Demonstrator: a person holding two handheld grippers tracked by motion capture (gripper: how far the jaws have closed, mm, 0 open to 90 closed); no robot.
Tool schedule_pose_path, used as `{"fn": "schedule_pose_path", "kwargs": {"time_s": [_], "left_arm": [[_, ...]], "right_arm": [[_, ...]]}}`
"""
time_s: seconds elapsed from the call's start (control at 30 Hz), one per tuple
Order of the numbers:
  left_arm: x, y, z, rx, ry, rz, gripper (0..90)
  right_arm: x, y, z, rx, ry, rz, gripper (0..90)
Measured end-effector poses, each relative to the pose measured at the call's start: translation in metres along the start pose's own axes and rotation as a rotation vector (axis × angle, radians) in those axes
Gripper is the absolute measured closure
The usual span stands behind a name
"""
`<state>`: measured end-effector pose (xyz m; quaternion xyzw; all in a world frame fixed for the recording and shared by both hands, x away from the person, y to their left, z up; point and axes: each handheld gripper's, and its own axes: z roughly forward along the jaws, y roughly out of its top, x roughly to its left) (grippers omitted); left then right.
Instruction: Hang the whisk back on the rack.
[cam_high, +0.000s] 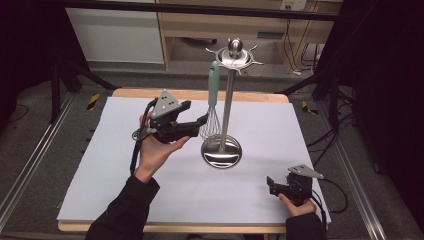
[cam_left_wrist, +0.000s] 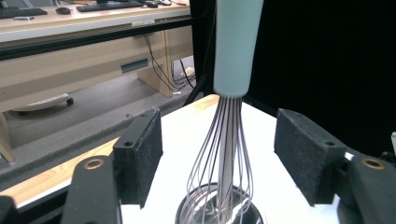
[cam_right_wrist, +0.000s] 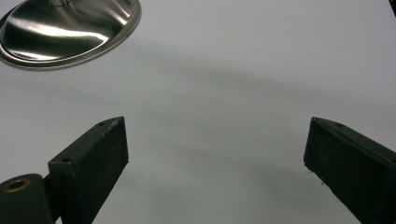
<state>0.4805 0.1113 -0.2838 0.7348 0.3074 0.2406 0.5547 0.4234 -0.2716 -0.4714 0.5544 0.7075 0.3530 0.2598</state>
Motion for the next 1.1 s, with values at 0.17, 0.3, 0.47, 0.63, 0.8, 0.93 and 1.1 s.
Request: {"fn": "schedule_pose_path", "kwargs": {"time_s": [0.17,0.3,0.47,0.63,0.8,0.93,1.1], "left_arm": [[0.012,-0.029,-0.015,0.03,-0.007,-0.029,30.1],[0.02,-0.057,-0.021,0.054,0.004,-0.062,30.0],[0.031,-0.091,-0.027,0.108,0.051,-0.063,30.3],[0.04,-0.116,-0.034,0.138,0.071,-0.091,29.6],[0.055,-0.143,-0.045,0.183,0.112,-0.126,28.3],[0.064,-0.162,-0.053,0.217,0.142,-0.143,27.3],[0.073,-0.184,-0.067,0.251,0.175,-0.14,26.4]], "right_arm": [[0.0,0.0,0.002,0.007,-0.017,-0.007,6.8],[0.002,-0.001,0.002,0.012,-0.014,-0.026,6.9],[0.002,-0.002,0.002,0.018,-0.021,-0.027,6.7],[0.004,-0.002,0.002,0.022,-0.018,-0.033,6.6],[0.004,-0.003,0.002,0.025,-0.018,-0.029,5.9],[0.004,-0.003,0.002,0.025,-0.022,-0.034,5.9],[0.0,-0.004,0.001,0.021,-0.032,-0.027,5.9]]}}
